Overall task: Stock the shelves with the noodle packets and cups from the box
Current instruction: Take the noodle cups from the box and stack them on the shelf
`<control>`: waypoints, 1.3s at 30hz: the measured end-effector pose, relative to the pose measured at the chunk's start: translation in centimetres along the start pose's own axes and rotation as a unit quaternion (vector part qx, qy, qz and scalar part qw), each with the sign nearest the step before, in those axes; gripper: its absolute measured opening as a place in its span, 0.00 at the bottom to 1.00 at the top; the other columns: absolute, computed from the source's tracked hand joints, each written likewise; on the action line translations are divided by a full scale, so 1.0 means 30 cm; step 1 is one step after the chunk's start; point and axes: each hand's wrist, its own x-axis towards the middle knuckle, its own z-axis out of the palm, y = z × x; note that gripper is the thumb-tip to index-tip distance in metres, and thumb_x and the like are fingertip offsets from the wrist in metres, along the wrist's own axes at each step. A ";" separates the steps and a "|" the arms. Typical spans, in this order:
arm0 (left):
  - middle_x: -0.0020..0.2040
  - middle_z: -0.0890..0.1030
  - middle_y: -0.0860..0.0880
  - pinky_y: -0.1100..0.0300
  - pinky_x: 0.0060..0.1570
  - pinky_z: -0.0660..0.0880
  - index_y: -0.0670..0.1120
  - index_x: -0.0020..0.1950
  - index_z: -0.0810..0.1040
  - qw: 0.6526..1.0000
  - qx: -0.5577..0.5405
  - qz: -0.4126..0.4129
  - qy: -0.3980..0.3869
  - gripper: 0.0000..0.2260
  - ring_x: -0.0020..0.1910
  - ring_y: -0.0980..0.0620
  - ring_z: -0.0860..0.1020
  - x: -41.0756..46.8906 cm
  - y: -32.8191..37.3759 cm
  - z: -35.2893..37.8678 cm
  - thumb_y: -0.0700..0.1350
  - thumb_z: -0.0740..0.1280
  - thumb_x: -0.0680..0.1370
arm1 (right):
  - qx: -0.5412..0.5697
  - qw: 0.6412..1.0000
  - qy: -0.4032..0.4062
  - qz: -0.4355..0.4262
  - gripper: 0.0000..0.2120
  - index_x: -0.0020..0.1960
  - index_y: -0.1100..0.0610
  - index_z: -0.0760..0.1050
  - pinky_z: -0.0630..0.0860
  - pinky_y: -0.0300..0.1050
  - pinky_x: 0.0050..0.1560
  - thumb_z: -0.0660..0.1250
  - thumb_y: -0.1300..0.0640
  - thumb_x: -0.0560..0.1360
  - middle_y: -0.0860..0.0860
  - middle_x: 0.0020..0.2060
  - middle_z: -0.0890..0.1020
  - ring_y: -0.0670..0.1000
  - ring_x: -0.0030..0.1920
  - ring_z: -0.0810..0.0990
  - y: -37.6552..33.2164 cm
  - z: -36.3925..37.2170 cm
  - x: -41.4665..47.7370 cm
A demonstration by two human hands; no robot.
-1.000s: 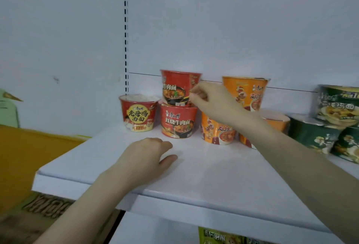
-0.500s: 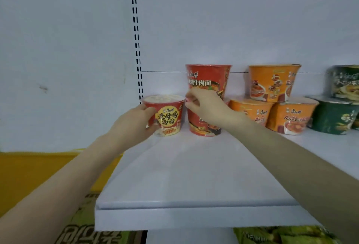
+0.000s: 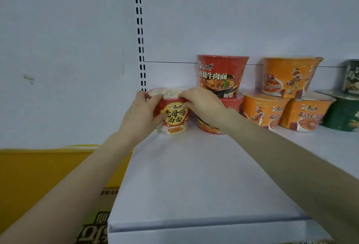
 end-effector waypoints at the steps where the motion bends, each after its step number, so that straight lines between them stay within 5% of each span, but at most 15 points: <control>1: 0.64 0.65 0.41 0.53 0.55 0.71 0.46 0.70 0.67 1.000 -0.019 -0.010 0.001 0.26 0.58 0.41 0.72 -0.001 -0.003 0.006 0.48 0.69 0.74 | 0.006 1.000 -0.003 -0.008 0.13 0.59 0.59 0.74 0.74 0.52 0.52 0.61 0.55 0.77 0.57 0.54 0.79 0.57 0.56 0.76 -0.003 -0.002 0.001; 14: 0.71 0.58 0.43 0.65 0.54 0.64 0.43 0.72 0.59 0.992 -0.112 -0.050 0.018 0.33 0.65 0.46 0.67 -0.015 0.012 0.054 0.39 0.72 0.71 | 0.109 0.993 -0.031 -0.027 0.15 0.64 0.60 0.71 0.71 0.47 0.59 0.61 0.58 0.77 0.57 0.60 0.76 0.55 0.60 0.74 -0.019 0.000 0.009; 18: 0.69 0.62 0.43 0.61 0.53 0.66 0.45 0.75 0.51 0.993 -0.099 -0.067 0.007 0.38 0.63 0.45 0.69 -0.040 0.008 0.057 0.44 0.71 0.72 | 0.112 0.993 -0.029 -0.021 0.15 0.63 0.59 0.70 0.71 0.48 0.59 0.61 0.59 0.77 0.57 0.60 0.76 0.55 0.60 0.74 -0.019 0.010 0.018; 22: 0.67 0.68 0.44 0.58 0.57 0.66 0.46 0.73 0.58 0.991 0.009 -0.062 -0.116 0.32 0.64 0.46 0.69 -0.124 0.023 0.018 0.56 0.66 0.75 | 0.103 0.994 -0.022 -0.024 0.18 0.66 0.58 0.69 0.73 0.51 0.60 0.63 0.56 0.77 0.56 0.62 0.76 0.56 0.61 0.74 -0.013 0.011 0.020; 27: 0.76 0.57 0.50 0.60 0.71 0.53 0.53 0.75 0.58 0.954 0.005 -0.007 -0.301 0.28 0.74 0.54 0.55 -0.217 0.066 -0.015 0.61 0.57 0.77 | 0.104 0.994 -0.017 -0.031 0.19 0.68 0.56 0.68 0.73 0.53 0.61 0.61 0.56 0.77 0.56 0.64 0.75 0.56 0.62 0.74 -0.025 0.011 0.016; 39: 0.73 0.63 0.49 0.54 0.71 0.55 0.53 0.74 0.60 0.948 0.046 0.016 -0.315 0.24 0.72 0.51 0.58 -0.238 0.081 -0.015 0.60 0.51 0.79 | 0.125 0.992 0.020 -0.014 0.18 0.69 0.56 0.67 0.70 0.48 0.63 0.58 0.58 0.79 0.55 0.66 0.74 0.54 0.65 0.72 -0.033 -0.012 -0.006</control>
